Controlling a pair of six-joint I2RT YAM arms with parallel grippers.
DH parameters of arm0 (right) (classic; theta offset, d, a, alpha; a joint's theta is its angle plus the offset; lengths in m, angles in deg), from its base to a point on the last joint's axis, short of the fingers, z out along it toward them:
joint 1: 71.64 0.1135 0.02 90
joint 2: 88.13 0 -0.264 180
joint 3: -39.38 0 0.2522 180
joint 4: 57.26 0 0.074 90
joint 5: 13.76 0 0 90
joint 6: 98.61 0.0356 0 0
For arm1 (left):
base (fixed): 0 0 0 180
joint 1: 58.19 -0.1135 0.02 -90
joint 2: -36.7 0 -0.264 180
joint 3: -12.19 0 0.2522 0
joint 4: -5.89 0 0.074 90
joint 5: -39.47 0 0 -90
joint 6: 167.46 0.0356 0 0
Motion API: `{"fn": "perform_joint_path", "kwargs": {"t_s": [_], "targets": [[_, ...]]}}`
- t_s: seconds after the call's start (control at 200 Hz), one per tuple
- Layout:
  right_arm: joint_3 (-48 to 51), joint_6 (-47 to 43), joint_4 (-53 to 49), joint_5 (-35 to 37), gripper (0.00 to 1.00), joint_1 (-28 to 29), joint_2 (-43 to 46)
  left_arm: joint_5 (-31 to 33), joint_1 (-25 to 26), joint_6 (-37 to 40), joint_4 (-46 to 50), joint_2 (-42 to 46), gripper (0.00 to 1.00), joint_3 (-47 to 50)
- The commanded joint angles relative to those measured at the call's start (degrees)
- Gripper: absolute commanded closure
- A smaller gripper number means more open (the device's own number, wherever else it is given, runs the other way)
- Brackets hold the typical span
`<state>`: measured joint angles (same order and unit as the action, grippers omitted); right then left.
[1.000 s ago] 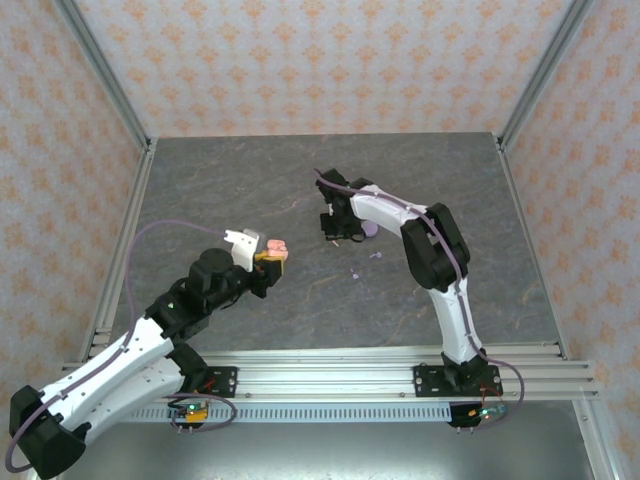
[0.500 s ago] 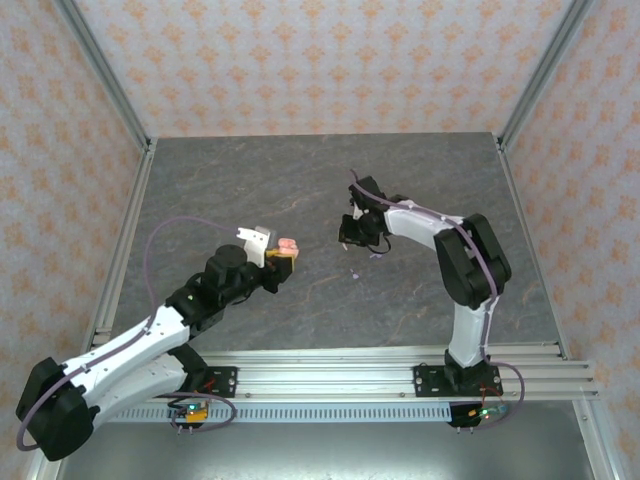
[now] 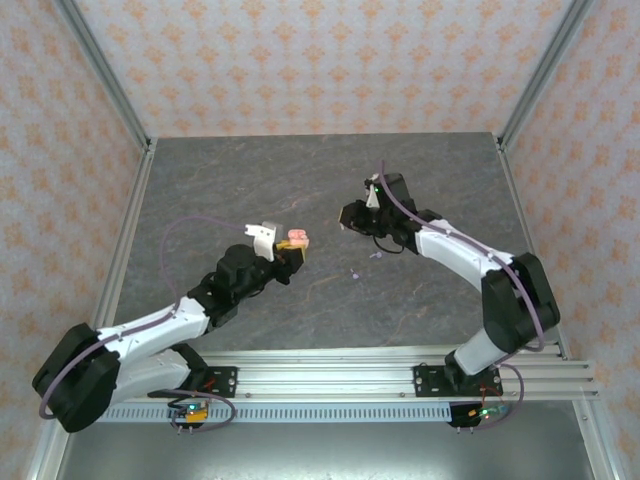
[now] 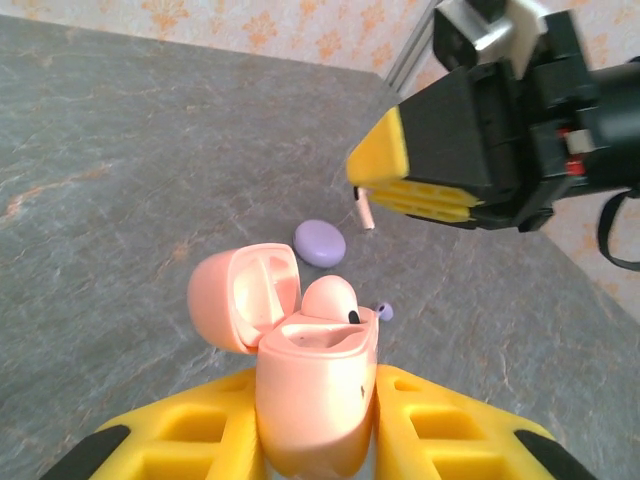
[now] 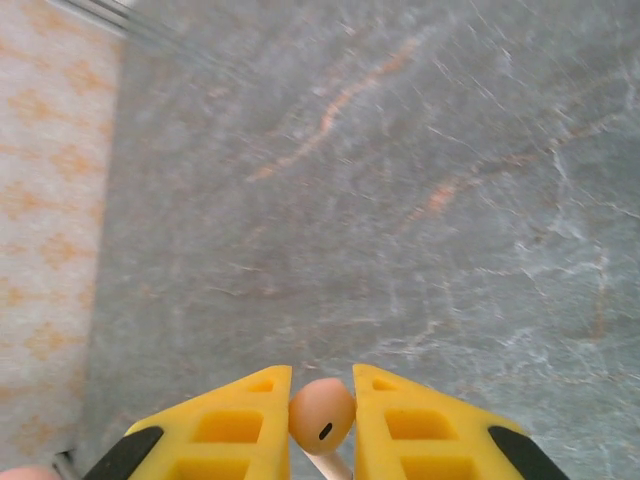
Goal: Insert the wireless bluetooth earbuds into the charging case
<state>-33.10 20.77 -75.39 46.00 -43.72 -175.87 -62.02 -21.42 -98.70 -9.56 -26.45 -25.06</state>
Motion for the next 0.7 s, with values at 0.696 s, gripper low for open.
{"fn": "perform_joint_path", "kwargs": {"t_s": [0.696], "targets": [[2.3, 2.6, 8.8, -3.6, 0.81, 1.8, 14.6, -7.1, 2.5, -2.8, -22.0, -14.6, 0.76, -8.1]]}}
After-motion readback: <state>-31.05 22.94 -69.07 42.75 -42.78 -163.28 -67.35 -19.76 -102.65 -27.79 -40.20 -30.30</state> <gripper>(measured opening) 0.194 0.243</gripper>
